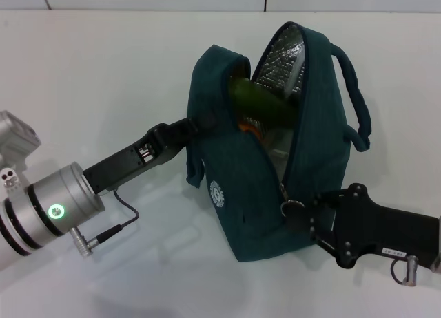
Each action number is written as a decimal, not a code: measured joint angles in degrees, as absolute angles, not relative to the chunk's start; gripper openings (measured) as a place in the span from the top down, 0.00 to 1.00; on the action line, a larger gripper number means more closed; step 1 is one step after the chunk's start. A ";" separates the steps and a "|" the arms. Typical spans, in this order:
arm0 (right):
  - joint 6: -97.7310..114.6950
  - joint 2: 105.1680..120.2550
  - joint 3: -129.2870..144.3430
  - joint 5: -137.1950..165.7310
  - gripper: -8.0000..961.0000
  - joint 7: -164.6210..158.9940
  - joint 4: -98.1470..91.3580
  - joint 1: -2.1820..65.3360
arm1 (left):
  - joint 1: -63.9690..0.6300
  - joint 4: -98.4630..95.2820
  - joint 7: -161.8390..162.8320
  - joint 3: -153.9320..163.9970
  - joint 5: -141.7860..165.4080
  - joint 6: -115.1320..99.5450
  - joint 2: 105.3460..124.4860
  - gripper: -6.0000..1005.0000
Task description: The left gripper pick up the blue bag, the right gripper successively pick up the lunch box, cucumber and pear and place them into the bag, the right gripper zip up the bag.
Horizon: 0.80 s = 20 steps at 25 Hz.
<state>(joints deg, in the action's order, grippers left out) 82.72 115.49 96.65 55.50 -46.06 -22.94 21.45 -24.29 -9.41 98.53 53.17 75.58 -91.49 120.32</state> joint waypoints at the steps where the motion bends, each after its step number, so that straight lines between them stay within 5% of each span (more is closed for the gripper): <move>1: 82.54 115.48 96.61 55.48 0.80 -46.06 -22.97 21.45 | -24.28 -9.40 98.53 53.17 75.58 -91.49 120.32 0.87; 11: 82.93 115.48 96.40 55.25 0.98 -45.93 -23.40 21.24 | -24.17 -9.34 98.53 53.17 75.58 -91.49 120.32 0.87; 20: 87.62 115.21 93.50 54.03 0.98 -43.96 -23.07 19.44 | -23.92 -9.46 96.95 53.49 76.05 -91.74 120.27 0.87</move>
